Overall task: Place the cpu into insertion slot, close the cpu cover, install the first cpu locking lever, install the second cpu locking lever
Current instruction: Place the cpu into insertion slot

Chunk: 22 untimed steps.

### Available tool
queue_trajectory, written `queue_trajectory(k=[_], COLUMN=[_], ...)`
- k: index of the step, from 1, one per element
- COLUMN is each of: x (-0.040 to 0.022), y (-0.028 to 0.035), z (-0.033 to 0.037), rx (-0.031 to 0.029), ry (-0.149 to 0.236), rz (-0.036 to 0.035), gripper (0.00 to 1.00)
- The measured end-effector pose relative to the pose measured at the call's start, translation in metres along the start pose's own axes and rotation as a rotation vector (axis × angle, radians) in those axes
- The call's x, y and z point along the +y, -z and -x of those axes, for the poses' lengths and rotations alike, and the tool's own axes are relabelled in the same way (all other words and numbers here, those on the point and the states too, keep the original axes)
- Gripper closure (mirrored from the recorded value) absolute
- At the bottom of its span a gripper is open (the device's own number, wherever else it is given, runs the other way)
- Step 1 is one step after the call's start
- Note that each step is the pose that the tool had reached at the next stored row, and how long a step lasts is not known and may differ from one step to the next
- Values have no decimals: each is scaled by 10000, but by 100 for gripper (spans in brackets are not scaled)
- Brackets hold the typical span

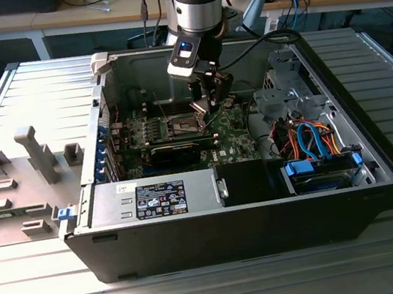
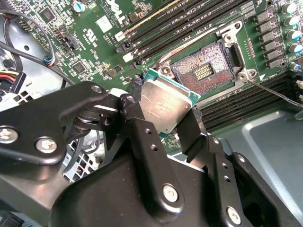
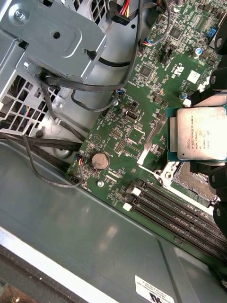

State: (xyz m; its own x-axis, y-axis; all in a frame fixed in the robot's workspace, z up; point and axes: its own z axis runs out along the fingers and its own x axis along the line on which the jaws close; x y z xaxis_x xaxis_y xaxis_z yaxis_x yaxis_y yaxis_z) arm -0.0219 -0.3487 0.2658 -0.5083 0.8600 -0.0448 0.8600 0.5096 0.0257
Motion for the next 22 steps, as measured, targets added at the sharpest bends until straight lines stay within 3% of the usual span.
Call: queue_trajectory(k=[22], x=[0], y=[0], z=[0], rx=[-6], ry=[-241], rz=[-10], gripper=[46])
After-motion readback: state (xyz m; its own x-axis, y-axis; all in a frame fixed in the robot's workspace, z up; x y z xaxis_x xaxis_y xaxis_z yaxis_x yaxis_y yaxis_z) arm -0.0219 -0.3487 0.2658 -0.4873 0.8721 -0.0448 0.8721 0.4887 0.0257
